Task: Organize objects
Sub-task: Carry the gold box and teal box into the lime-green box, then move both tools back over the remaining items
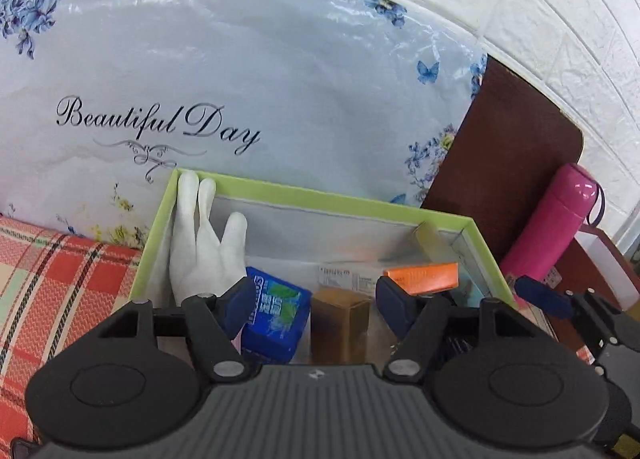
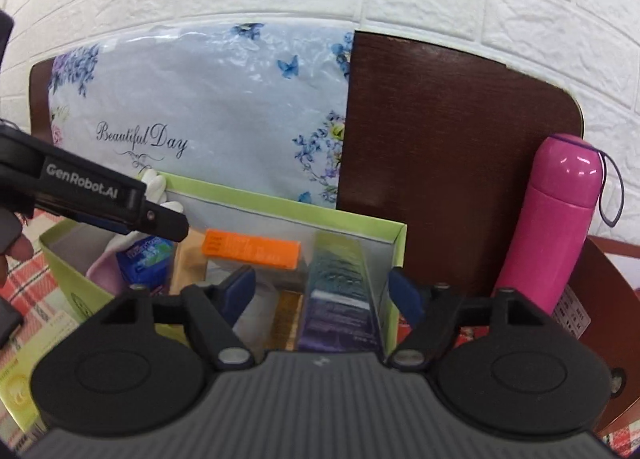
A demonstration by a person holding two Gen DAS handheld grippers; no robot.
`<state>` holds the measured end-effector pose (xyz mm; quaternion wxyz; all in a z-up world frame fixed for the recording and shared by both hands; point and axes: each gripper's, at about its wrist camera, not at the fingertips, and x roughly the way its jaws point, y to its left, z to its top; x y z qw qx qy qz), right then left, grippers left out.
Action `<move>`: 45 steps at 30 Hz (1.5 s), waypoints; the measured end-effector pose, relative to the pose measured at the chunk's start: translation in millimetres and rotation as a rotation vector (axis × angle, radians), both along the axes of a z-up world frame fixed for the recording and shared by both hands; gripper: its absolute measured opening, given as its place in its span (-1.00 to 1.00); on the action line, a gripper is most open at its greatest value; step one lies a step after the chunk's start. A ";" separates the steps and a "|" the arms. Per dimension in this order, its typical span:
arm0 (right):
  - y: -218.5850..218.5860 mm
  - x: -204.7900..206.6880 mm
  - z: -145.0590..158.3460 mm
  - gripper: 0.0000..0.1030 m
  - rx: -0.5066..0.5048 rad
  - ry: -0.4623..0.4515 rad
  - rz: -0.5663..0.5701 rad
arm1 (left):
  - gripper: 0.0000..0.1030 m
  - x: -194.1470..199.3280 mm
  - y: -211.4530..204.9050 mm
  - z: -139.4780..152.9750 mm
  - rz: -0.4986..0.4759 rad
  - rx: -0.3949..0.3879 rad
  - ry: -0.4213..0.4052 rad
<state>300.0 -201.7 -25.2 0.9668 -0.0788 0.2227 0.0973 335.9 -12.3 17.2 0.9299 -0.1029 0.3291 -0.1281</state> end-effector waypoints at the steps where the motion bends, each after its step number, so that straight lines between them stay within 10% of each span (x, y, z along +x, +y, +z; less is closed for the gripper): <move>1: -0.8 -2.7 -0.3 0.52 0.008 0.005 -0.003 | 0.35 -2.4 0.5 -0.1 0.002 0.000 0.004; 7: -9.7 -30.6 21.4 1.00 0.052 -0.036 -0.044 | 0.35 -31.0 -8.2 15.3 0.014 0.066 -0.031; 19: -30.4 -139.4 50.9 1.00 0.114 -0.120 -0.037 | 0.36 -126.0 -21.5 33.8 0.014 0.094 -0.088; 32: -9.1 -236.0 -4.4 1.00 0.170 -0.008 0.036 | 0.37 -211.8 2.3 -15.1 0.062 0.027 0.011; 45: -10.7 -225.3 -50.6 0.50 0.099 0.126 0.028 | 0.37 -221.4 1.9 -53.6 0.017 0.032 0.063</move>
